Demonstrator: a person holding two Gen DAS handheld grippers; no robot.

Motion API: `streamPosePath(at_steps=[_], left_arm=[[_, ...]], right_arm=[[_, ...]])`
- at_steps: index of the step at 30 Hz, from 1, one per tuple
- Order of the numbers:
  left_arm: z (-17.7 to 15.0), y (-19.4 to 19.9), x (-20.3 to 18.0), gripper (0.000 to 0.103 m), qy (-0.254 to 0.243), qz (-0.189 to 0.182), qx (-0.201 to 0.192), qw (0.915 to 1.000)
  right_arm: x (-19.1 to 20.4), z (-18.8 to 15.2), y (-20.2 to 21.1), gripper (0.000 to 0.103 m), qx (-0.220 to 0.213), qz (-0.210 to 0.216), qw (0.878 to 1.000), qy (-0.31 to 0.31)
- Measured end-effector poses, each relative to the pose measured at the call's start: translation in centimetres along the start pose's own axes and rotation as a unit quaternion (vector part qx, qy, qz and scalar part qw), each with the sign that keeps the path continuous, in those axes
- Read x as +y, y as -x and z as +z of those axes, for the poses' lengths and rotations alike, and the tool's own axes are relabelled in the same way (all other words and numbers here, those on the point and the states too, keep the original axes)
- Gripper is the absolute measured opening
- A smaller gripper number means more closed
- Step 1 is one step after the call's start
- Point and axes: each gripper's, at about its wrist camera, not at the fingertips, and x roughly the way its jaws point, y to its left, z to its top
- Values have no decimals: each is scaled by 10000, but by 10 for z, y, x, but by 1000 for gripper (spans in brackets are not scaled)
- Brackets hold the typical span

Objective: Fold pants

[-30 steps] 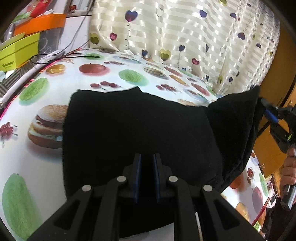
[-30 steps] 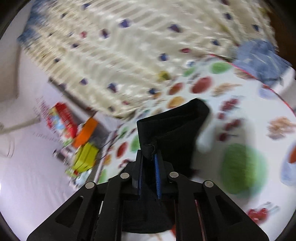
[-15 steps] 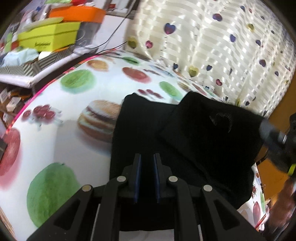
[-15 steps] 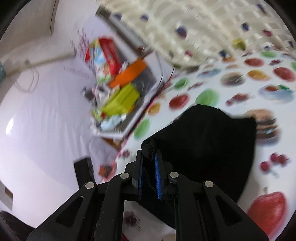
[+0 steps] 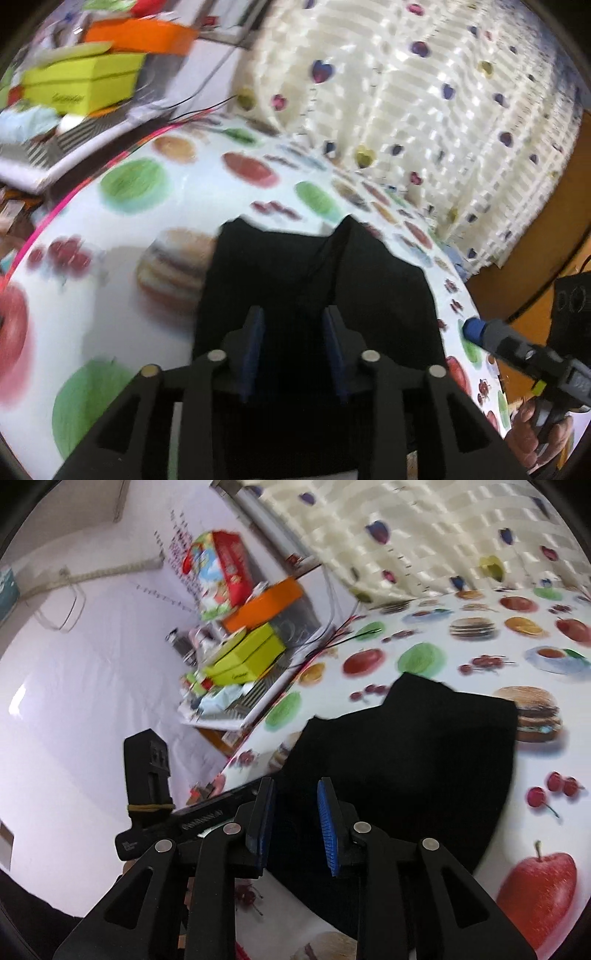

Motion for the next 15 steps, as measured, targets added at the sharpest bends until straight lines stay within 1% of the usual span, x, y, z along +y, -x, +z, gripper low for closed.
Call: streamPosePath(at_steps=[1, 3, 4, 5, 6, 9, 12, 15], left_arm=[[5, -5, -3, 41, -120, -61, 12, 9999], [14, -19, -8, 43, -325, -151, 137, 9993], [17, -27, -10, 45, -390, -274, 236, 9986], [20, -36, -11, 49, -449, -454, 375, 9973], [23, -46, -12, 51, -487, -514, 538, 9960], [21, -68, -18, 52, -694, -354, 831, 9935], [19, -72, -30, 54, -1046, -116, 826, 9910], [17, -72, -39, 54, -1140, 88, 921, 9892]], right_arm=[[-6, -2, 2, 25, -6, -67, 10000, -68], [-17, -8, 4, 25, 21, -143, 9996, -233], [-22, -12, 5, 25, 41, -184, 9994, -303], [-27, -16, 5, 25, 63, -240, 9990, -373], [-32, -19, 7, 25, 77, -281, 9986, -442], [-45, -28, 14, 25, 67, -342, 9974, -635], [-55, -33, 21, 25, 17, -405, 9961, -789], [-62, -34, 23, 25, -22, -421, 9949, -917]])
